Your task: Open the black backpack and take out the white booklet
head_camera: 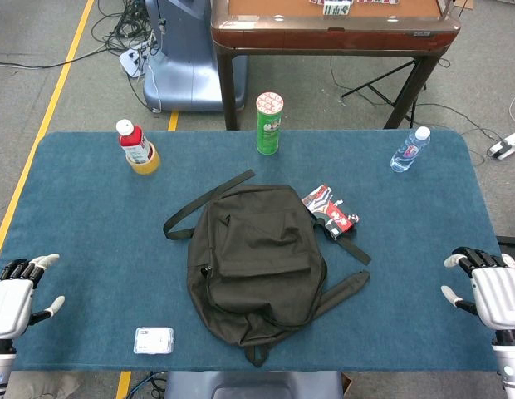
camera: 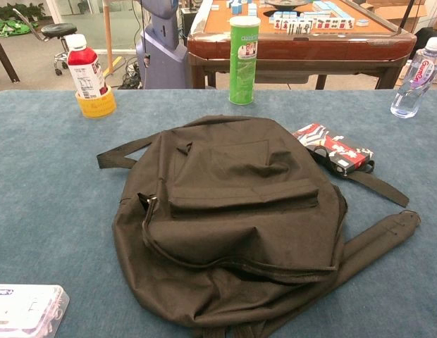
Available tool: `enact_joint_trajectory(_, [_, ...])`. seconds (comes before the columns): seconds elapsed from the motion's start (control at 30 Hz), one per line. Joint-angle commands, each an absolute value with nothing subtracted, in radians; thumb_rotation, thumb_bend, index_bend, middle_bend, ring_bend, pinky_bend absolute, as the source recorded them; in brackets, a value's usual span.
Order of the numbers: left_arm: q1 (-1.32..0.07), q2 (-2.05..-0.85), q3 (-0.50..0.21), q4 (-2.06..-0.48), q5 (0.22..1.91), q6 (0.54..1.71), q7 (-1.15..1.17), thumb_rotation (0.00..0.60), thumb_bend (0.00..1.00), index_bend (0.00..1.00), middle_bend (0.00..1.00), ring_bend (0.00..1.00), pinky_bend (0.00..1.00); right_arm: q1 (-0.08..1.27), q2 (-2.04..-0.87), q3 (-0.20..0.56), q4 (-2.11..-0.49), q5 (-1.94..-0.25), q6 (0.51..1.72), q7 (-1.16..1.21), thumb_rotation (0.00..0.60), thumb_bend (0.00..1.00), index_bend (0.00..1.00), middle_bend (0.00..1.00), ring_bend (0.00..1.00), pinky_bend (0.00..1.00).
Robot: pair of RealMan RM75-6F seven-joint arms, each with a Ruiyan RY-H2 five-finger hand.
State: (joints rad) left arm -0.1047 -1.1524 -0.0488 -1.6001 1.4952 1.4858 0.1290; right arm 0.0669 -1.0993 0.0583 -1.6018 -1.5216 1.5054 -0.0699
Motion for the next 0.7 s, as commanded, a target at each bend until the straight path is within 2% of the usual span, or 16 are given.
enact_joint_trajectory(0.03, [-0.108,-1.149,-0.047,-1.604,1.499,1.48,0.132,0.6,0.23,0.27,0.29,0.27,0.17,0.067,-1.099,0.058,-1.601,-1.52,1.503,-0.068,0.6,0.15,0.43,0.34,0.31,0.38])
enact_joint_trajectory(0.47, [-0.148,-1.109,-0.023,-1.657,1.571,1.434,0.049,0.6,0.23,0.27,0.29,0.27,0.17,0.067,-1.092,0.077,-1.59,-1.52,1.526,-0.048,0.6,0.16,0.43,0.34,0.31,0.38])
enact_joint_trajectory(0.7, [-0.255,-1.087,-0.013,-1.678,1.679,1.328,-0.04,0.6,0.23,0.27,0.29,0.27,0.17,0.071,-1.085,0.086,-1.593,-1.516,1.528,-0.046,0.6,0.16,0.43,0.34,0.31,0.38])
